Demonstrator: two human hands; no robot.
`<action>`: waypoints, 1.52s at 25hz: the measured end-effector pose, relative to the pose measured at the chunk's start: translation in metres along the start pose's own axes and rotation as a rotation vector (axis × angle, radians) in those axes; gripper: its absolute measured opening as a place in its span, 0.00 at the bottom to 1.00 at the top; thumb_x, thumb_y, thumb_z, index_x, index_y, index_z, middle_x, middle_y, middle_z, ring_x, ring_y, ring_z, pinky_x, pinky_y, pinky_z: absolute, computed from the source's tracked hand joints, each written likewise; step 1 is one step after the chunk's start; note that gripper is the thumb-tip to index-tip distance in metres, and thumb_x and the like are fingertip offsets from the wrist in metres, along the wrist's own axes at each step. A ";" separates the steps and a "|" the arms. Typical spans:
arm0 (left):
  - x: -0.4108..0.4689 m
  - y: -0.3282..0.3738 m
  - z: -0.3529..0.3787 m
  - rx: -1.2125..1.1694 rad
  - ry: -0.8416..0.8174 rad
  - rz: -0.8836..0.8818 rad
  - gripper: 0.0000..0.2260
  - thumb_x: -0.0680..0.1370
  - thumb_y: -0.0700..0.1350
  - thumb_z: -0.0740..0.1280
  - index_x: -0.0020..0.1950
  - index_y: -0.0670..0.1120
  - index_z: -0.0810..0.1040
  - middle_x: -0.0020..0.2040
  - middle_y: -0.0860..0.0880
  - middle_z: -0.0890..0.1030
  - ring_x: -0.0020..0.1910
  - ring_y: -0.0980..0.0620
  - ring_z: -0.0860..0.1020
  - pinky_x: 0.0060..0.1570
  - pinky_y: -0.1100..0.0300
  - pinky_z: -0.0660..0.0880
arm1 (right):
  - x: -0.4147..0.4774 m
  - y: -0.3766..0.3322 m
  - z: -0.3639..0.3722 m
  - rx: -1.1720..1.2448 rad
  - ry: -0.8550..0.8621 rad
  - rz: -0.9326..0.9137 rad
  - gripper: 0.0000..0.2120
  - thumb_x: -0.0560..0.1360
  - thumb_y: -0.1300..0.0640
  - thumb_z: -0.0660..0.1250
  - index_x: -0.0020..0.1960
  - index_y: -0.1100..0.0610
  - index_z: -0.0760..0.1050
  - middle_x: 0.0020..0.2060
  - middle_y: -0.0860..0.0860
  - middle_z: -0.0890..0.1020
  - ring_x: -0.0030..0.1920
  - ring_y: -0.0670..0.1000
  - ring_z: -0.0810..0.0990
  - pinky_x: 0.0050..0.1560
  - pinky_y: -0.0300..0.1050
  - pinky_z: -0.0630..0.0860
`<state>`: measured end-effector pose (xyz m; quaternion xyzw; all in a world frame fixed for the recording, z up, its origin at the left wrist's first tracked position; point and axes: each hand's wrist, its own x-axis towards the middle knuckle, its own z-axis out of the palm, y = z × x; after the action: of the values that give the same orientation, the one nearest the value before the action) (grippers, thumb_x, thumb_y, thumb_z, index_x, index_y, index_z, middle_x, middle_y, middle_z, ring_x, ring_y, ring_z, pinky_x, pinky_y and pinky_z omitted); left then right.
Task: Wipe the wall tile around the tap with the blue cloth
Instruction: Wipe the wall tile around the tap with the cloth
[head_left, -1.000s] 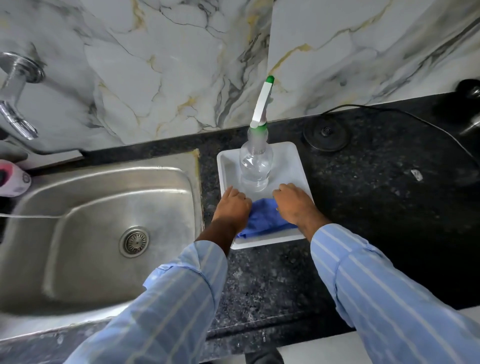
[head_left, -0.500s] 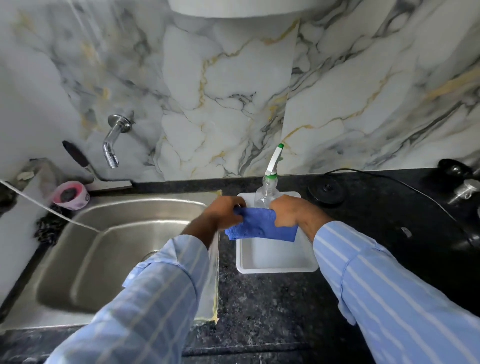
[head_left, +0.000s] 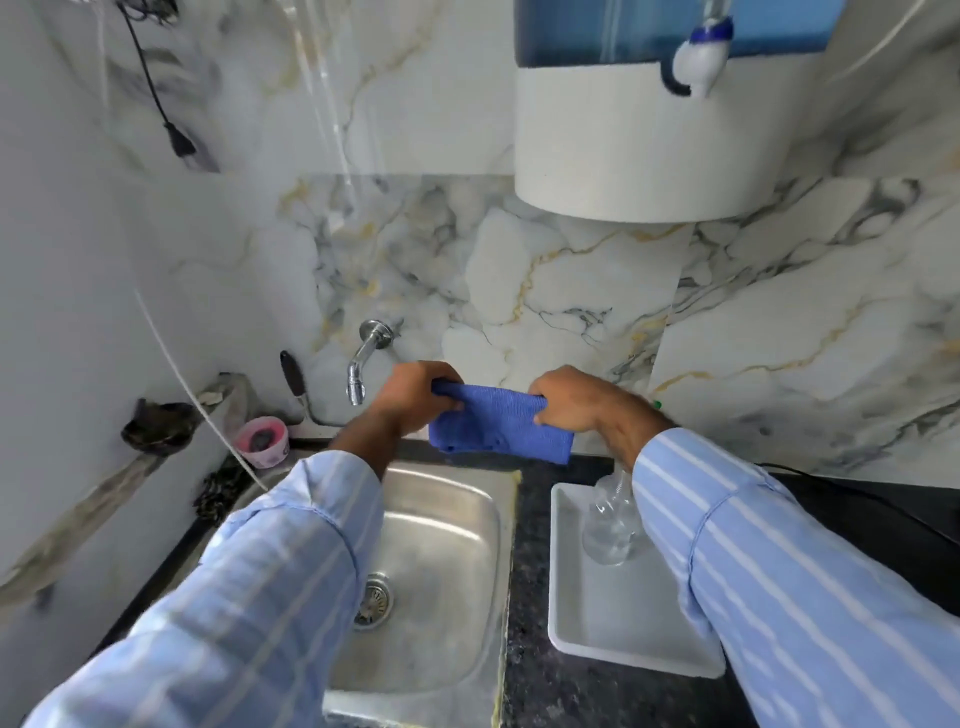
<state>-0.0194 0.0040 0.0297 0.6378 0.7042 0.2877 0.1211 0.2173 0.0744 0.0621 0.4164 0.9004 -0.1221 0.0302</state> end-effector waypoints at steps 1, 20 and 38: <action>0.004 -0.008 -0.016 -0.012 0.050 -0.006 0.08 0.74 0.36 0.76 0.52 0.44 0.87 0.46 0.46 0.87 0.45 0.50 0.80 0.47 0.62 0.72 | 0.011 -0.010 -0.008 0.035 0.036 -0.009 0.05 0.75 0.55 0.68 0.47 0.56 0.78 0.42 0.52 0.77 0.45 0.56 0.78 0.43 0.47 0.72; 0.133 -0.206 -0.125 -0.204 0.281 -0.169 0.09 0.76 0.45 0.79 0.51 0.52 0.82 0.43 0.58 0.83 0.39 0.56 0.81 0.34 0.75 0.73 | 0.250 -0.114 0.003 0.546 0.550 0.142 0.11 0.71 0.52 0.75 0.46 0.59 0.80 0.37 0.50 0.80 0.37 0.50 0.76 0.37 0.39 0.69; 0.202 -0.254 -0.119 0.424 0.630 0.381 0.14 0.80 0.50 0.69 0.56 0.40 0.79 0.58 0.37 0.79 0.55 0.35 0.79 0.53 0.44 0.75 | 0.329 -0.134 0.075 -0.277 0.446 -0.405 0.24 0.78 0.61 0.60 0.74 0.56 0.69 0.74 0.51 0.71 0.74 0.51 0.68 0.72 0.48 0.66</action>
<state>-0.3254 0.1646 0.0227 0.6481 0.6200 0.3347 -0.2892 -0.1024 0.2170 -0.0358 0.2373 0.9574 0.0920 -0.1362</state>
